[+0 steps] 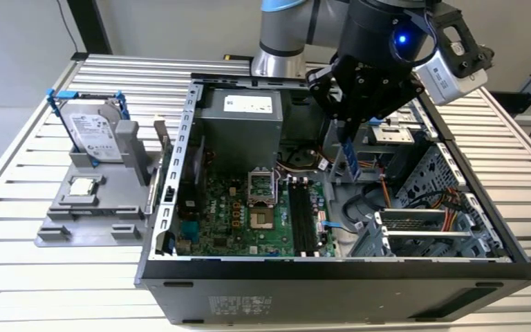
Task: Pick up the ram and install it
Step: 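Insert the ram into the slot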
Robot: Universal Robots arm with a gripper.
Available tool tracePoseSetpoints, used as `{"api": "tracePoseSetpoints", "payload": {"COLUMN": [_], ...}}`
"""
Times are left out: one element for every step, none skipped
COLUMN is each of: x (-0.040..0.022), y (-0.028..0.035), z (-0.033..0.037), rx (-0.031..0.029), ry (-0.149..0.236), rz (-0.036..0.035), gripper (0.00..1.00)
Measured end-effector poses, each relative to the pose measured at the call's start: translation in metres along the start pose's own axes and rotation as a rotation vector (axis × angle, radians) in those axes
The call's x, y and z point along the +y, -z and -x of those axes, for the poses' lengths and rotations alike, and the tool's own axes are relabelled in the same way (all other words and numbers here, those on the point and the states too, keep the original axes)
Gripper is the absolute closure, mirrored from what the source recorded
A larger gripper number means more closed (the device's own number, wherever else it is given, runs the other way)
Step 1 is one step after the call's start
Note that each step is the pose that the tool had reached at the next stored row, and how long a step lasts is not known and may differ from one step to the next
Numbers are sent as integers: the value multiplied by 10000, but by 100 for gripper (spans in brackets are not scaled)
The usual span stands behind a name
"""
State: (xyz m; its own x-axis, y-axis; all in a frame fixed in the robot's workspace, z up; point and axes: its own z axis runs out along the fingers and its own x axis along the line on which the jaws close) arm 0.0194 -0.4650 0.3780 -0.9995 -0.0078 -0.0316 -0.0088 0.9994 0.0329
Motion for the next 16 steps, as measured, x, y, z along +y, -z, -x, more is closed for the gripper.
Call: {"api": "tracePoseSetpoints", "payload": {"x": [0,0,0,0,0,0,0,0,0,0,0,0,0,-1,-1,-1], "y": [0,-1,-1,-1,-1,-1,-1,-1,-1,-1,-1,-1,-3,-11,-21,-34], "z": [0,1,1,1,1,1,1,1,2,2,2,2,2,2,1,1], "rx": [0,0,0,0,0,0,0,0,0,0,0,0,0,-1,-1,-1], "ry": [-1,0,0,0,0,0,0,0,0,0,0,0,0,-1,-2,-5], "rz": [1,2,2,2,2,2,2,3,2,2,2,2,2,5,6,3], "gripper": [100,100,100,100,100,100,100,100,100,100,100,100,100,100,100,100]}}
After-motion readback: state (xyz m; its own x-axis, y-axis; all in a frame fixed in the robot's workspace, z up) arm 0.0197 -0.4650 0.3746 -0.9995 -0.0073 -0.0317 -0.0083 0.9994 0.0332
